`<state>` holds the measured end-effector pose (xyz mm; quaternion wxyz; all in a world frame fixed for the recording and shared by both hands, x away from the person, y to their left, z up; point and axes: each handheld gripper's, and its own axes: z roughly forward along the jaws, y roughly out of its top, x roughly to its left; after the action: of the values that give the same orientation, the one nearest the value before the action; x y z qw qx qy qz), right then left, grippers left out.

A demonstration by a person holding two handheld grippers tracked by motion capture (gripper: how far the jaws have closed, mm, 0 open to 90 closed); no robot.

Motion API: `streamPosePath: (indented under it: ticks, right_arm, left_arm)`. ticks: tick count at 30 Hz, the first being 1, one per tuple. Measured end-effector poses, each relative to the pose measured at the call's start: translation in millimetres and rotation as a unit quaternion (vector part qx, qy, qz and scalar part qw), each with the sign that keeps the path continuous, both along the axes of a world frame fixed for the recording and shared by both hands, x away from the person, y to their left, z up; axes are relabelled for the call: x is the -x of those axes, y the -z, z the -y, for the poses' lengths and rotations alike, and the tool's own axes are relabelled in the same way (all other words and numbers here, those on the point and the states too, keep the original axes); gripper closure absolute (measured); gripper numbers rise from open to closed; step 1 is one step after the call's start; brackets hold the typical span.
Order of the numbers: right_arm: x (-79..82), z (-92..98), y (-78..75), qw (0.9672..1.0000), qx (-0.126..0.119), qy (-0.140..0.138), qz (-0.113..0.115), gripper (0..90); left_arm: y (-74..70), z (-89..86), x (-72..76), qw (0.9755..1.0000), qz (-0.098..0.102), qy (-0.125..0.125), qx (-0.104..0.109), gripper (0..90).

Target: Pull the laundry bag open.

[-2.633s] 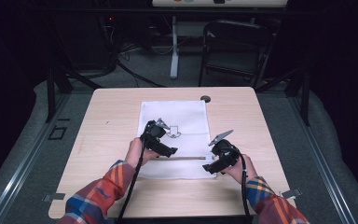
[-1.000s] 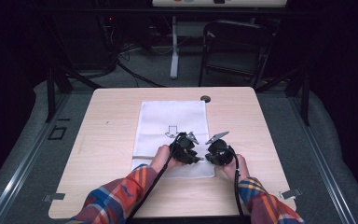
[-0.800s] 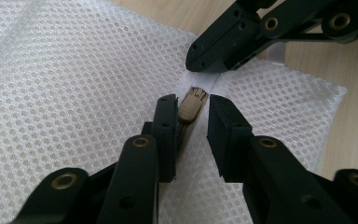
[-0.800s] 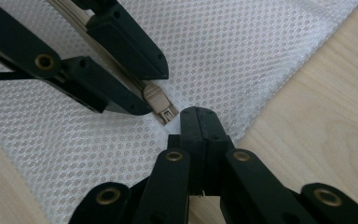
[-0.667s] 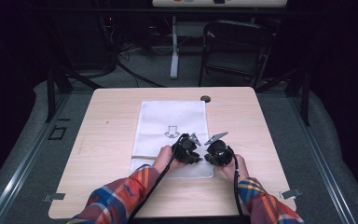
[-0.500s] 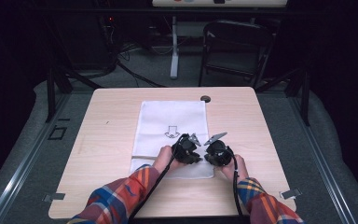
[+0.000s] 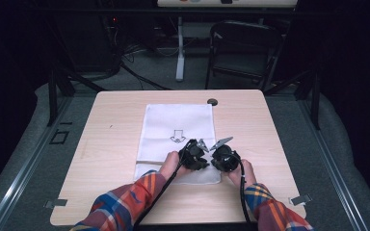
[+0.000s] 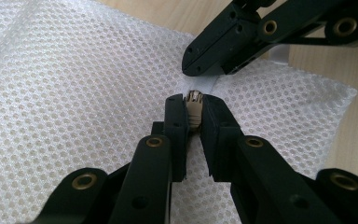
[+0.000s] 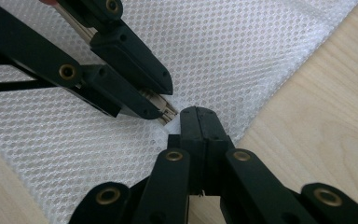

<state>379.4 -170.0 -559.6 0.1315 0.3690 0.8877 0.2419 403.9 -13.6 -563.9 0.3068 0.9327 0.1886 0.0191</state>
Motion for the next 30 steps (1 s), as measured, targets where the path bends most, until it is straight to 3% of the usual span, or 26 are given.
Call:
streamPosePath:
  ticks: [1, 3, 5, 7, 8, 11, 30]
  right_arm:
    - [0.0, 0.0, 0.0, 1.0, 0.0, 0.0, 0.0, 90.0]
    - [0.4, -0.3, 1.3, 0.9999, -0.008, 0.007, 0.004, 90.0]
    - [-0.2, 1.6, -0.6, 1.0, 0.002, 0.0, -0.007, 90.0]
    - [0.3, 1.0, 0.5, 0.9999, -0.009, 0.006, -0.003, 90.0]
    - [0.1, 1.5, -0.1, 1.0, 0.002, 0.006, -0.002, 90.0]
    - [0.1, 1.0, 0.4, 1.0, -0.001, 0.008, 0.0, 90.0]
    - [-1.1, 1.5, -0.2, 1.0, -0.003, 0.005, -0.006, 90.0]
  left_arm:
    - [1.3, 1.2, 1.6, 0.9999, -0.001, -0.011, 0.01, 80.8]
    - [-1.1, -1.4, -0.6, 1.0, -0.002, 0.004, -0.005, 81.0]
    - [-1.4, -1.9, -0.5, 1.0, -0.002, 0.004, -0.005, 81.0]
    - [-1.7, -2.4, -0.8, 1.0, 0.0, 0.005, -0.007, 81.0]
    - [-2.0, -3.3, -1.1, 1.0, -0.002, 0.004, -0.009, 81.0]
    - [-1.7, -5.6, -1.2, 1.0, -0.007, -0.005, -0.001, 81.0]
    - [-3.6, -10.3, -2.3, 0.9999, -0.009, 0.002, -0.007, 81.0]
